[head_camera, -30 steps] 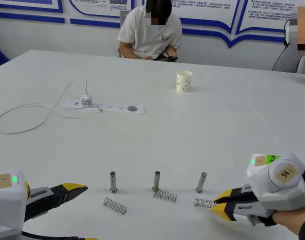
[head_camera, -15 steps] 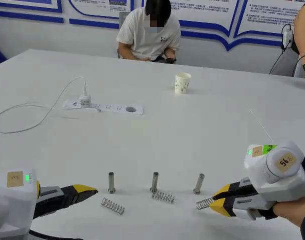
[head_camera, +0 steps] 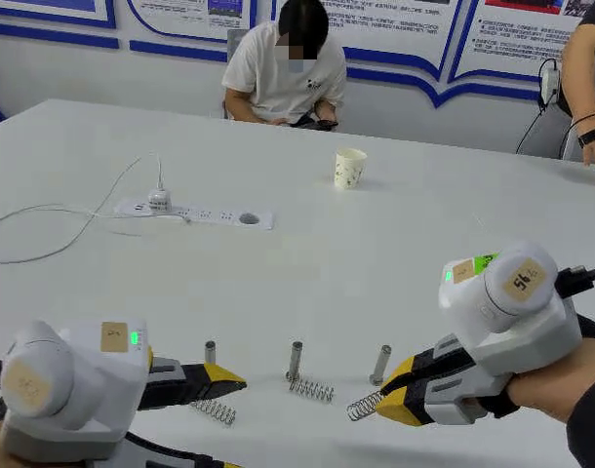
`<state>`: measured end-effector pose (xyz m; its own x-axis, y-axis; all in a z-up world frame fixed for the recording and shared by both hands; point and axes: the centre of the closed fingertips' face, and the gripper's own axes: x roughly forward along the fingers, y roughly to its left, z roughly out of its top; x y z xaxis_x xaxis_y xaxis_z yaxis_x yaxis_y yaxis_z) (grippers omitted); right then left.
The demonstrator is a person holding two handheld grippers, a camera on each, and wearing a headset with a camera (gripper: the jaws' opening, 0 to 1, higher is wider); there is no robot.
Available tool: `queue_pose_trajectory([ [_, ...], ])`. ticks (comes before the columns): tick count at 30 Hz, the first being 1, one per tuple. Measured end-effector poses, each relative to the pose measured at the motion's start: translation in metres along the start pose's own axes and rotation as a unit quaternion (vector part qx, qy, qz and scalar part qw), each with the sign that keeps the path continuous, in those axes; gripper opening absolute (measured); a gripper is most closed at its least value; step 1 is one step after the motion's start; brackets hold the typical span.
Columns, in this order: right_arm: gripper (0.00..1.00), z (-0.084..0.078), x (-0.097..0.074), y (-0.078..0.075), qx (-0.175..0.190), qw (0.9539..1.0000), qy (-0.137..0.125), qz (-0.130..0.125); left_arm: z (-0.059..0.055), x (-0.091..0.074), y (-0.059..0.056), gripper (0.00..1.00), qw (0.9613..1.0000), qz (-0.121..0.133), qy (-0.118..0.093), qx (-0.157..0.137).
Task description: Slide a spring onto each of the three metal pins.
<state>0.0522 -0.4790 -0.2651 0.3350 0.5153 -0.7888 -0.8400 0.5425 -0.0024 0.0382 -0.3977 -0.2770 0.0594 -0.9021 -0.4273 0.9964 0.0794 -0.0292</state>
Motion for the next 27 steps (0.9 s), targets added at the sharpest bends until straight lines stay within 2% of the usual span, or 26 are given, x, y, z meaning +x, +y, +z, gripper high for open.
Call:
queue_pose_trajectory([
  [6, 0.11, 0.012, 0.003, 0.011, -0.015, 0.9998, 0.002, 0.011, 0.001, 0.013, -0.002, 0.49, 0.9999, -0.014, 0.004, 0.002],
  [14, 0.11, 0.027, 0.009, 0.025, -0.030, 0.9991, 0.000, 0.029, 0.004, 0.023, 0.002, 0.41, 0.9998, -0.015, 0.006, 0.010],
  [21, 0.11, 0.039, 0.013, 0.036, -0.047, 0.9981, 0.000, 0.039, 0.008, 0.030, -0.001, 0.34, 0.9995, -0.016, 0.000, 0.026],
  [27, 0.11, 0.042, 0.014, 0.042, -0.054, 0.9976, 0.002, 0.044, 0.008, 0.032, -0.002, 0.21, 0.9991, -0.013, 0.001, 0.040],
])
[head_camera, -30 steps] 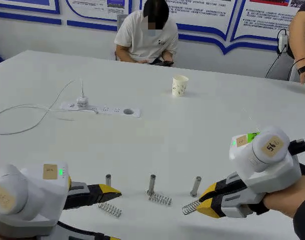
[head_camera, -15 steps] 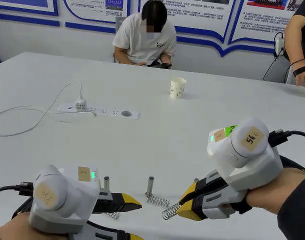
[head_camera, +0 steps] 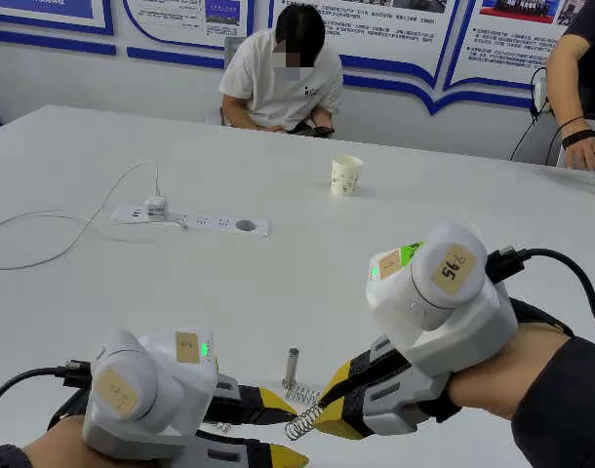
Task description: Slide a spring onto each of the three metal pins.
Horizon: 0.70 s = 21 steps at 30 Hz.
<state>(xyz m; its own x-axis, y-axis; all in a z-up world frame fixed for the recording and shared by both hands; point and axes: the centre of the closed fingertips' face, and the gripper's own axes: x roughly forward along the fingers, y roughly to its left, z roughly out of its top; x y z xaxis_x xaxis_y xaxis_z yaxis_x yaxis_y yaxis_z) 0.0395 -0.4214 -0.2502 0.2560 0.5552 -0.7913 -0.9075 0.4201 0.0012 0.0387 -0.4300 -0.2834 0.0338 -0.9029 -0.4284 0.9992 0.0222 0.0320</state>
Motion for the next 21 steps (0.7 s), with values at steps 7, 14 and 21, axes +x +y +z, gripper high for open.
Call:
queue_pose_trajectory([
  [7, 0.11, 0.006, 0.000, 0.003, -0.006, 1.0000, -0.006, 0.000, 0.002, 0.001, 0.001, 0.12, 1.0000, 0.005, -0.005, -0.001],
  [14, 0.11, 0.013, -0.001, 0.003, -0.011, 0.9998, -0.018, -0.003, 0.006, 0.002, 0.000, 0.11, 0.9999, 0.004, -0.011, -0.009],
  [21, 0.11, 0.017, 0.000, 0.003, -0.015, 0.9995, -0.028, -0.005, 0.008, 0.004, -0.002, 0.11, 0.9998, 0.001, -0.015, -0.015],
])
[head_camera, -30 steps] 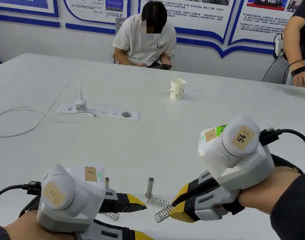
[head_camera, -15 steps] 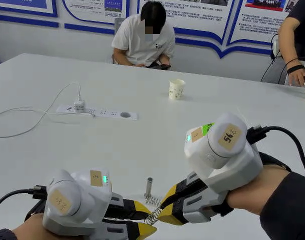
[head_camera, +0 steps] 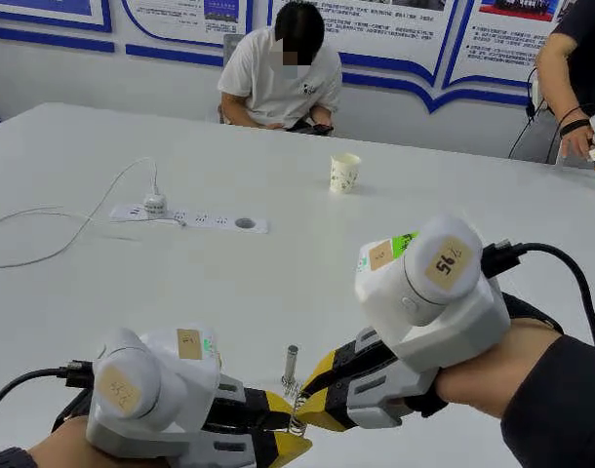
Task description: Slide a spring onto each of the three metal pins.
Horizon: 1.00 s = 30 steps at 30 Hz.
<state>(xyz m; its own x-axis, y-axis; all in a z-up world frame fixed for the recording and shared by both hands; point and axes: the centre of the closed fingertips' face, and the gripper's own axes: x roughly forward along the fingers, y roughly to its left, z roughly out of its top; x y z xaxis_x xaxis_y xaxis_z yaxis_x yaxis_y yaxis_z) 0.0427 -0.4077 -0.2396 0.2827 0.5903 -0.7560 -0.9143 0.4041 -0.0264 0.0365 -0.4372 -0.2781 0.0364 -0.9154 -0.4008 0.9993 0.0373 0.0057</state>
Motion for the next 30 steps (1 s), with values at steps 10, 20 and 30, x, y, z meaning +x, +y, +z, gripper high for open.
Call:
queue_pose_trajectory([
  [10, 0.11, -0.002, -0.002, -0.001, 0.002, 1.0000, -0.003, -0.003, 0.000, 0.001, 0.000, 0.15, 1.0000, 0.000, 0.002, 0.000],
  [20, 0.11, -0.006, -0.014, -0.012, 0.016, 0.9996, -0.010, -0.021, 0.000, -0.008, 0.006, 0.28, 0.9999, 0.011, 0.001, -0.008],
  [30, 0.11, -0.015, -0.036, -0.035, 0.037, 0.9978, -0.016, -0.054, -0.002, -0.023, 0.012, 0.39, 0.9996, 0.022, -0.004, -0.014],
])
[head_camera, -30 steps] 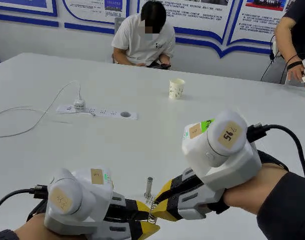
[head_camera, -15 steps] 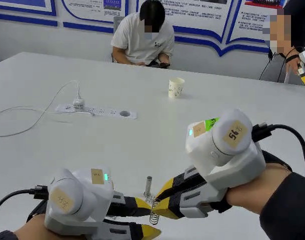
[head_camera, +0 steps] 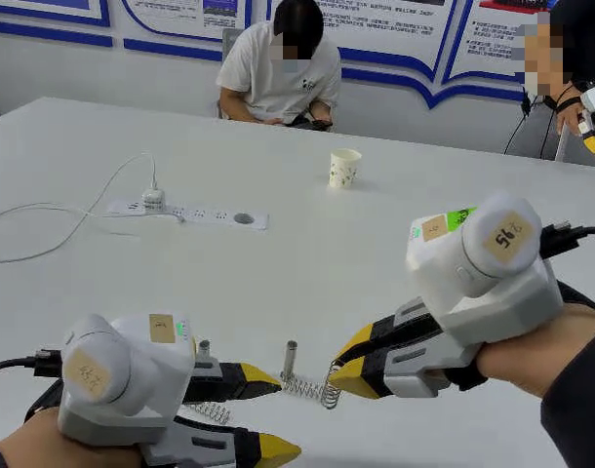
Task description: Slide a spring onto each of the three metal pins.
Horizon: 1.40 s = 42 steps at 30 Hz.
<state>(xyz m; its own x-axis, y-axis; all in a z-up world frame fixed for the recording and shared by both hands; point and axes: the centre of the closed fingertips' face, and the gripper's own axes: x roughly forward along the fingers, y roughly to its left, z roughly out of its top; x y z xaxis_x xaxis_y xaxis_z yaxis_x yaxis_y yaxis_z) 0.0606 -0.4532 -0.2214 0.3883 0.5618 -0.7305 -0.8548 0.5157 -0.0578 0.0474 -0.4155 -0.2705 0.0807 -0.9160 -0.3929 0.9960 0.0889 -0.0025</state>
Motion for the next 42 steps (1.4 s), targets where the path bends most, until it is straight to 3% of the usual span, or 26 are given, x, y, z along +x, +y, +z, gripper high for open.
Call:
queue_pose_trajectory([
  [12, 0.11, -0.005, -0.026, -0.039, 0.030, 0.9982, -0.012, -0.051, -0.006, -0.022, 0.006, 0.47, 0.9998, 0.017, -0.001, -0.012],
  [22, 0.11, -0.009, -0.037, -0.057, 0.046, 0.9960, -0.016, -0.076, -0.012, -0.043, 0.013, 0.51, 0.9991, 0.037, -0.005, -0.021],
  [42, 0.11, -0.027, -0.022, -0.087, 0.075, 0.9925, -0.010, -0.096, -0.024, -0.087, 0.042, 0.55, 0.9913, 0.118, -0.021, -0.055],
])
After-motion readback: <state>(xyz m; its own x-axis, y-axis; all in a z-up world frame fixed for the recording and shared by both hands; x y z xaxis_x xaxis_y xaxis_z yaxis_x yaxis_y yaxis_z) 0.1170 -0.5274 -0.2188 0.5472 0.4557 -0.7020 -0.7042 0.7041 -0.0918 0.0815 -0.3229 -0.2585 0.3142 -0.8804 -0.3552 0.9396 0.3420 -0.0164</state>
